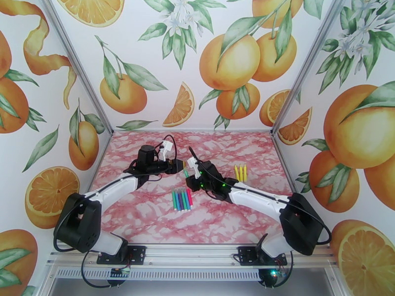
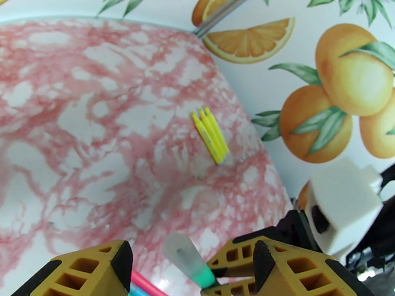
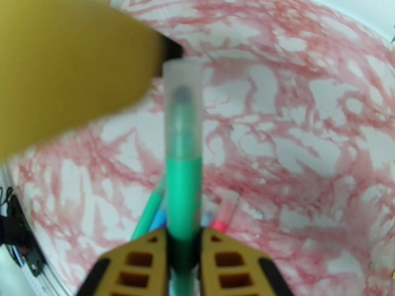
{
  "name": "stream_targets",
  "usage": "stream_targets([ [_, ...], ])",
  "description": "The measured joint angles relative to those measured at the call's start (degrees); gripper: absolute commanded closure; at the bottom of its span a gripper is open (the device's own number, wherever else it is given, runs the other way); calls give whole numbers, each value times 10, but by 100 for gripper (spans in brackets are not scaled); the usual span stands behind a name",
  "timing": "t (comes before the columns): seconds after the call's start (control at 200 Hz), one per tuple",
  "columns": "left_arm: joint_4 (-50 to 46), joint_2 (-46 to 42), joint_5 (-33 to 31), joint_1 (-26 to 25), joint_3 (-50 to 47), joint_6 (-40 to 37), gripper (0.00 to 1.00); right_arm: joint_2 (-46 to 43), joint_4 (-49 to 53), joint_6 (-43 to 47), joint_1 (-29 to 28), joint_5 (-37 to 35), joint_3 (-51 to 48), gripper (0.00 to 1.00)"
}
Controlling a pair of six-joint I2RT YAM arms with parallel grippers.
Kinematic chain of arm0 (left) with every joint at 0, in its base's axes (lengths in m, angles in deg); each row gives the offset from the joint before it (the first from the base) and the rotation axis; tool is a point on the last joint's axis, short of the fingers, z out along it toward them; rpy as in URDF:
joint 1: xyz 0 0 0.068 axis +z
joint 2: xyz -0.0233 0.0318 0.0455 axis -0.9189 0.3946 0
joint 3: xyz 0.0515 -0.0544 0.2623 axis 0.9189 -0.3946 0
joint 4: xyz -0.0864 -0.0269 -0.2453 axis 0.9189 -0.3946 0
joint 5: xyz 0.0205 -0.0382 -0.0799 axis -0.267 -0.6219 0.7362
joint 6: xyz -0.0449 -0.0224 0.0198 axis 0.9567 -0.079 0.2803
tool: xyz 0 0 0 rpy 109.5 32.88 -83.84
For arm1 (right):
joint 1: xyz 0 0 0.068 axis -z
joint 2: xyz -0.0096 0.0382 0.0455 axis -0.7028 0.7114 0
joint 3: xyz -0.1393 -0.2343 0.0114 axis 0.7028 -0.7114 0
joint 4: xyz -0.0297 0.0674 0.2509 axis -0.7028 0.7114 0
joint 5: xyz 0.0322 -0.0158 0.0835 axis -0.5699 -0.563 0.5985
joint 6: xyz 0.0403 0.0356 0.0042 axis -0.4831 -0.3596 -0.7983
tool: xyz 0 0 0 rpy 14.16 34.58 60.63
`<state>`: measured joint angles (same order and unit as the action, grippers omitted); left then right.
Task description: Open the pen caps
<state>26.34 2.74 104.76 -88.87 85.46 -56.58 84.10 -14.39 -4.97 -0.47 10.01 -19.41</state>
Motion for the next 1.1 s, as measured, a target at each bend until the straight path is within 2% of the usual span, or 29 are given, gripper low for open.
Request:
stream_targets([
  [0.2,1,1,6,-9,10,5,43,-8,-16,5,-2,2,-2,81],
  [0.515,2,6,19,-16,17,7,63,-8,-26,11,-5,4,-3,81],
  [0.666,5,14,24,-16,20,6,76,-13,-26,11,-6,4,-3,81],
  [0.811,8,19,32,-17,24,15,83,-16,-29,11,-6,3,-7,80],
  [0.981,8,19,33,-19,26,17,93,-18,-29,10,-6,2,-10,68],
  [1.101,9,19,35,-19,28,17,96,-18,-29,12,-6,2,-10,62],
])
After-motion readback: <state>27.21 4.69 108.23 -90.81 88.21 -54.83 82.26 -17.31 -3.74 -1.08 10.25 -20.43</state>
